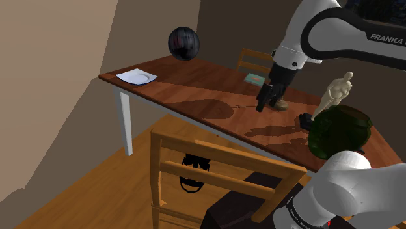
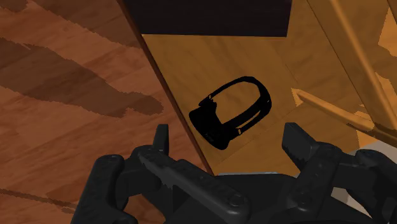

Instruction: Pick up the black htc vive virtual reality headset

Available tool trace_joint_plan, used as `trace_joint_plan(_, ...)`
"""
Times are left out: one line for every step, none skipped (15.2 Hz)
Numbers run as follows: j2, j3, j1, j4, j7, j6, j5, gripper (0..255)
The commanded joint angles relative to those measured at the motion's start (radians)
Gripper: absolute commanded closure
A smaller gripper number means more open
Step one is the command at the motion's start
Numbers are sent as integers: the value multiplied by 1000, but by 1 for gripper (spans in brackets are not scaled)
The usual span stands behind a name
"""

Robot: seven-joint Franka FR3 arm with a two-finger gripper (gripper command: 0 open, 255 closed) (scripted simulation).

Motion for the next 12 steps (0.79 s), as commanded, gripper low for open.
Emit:
trace_joint_plan(0,0,0,0,0,0,0,0)
trace_joint_plan(7,17,-3,-24,33,29,12,0)
trace_joint_plan(17,34,-6,-46,67,59,25,0)
trace_joint_plan(28,52,-9,-67,99,90,37,0)
trace_joint_plan(41,69,-12,-87,132,121,50,0)
trace_joint_plan(57,87,-15,-105,165,153,62,0)
trace_joint_plan(74,104,-17,-121,198,185,74,0)
trace_joint_plan(93,122,-19,-137,230,218,86,0)
trace_joint_plan(115,140,-22,-150,263,252,98,0)
trace_joint_plan(139,158,-25,-162,295,286,109,0)
trace_joint_plan(165,176,-27,-172,327,321,120,0)
trace_joint_plan(192,194,-30,-180,359,356,130,0)
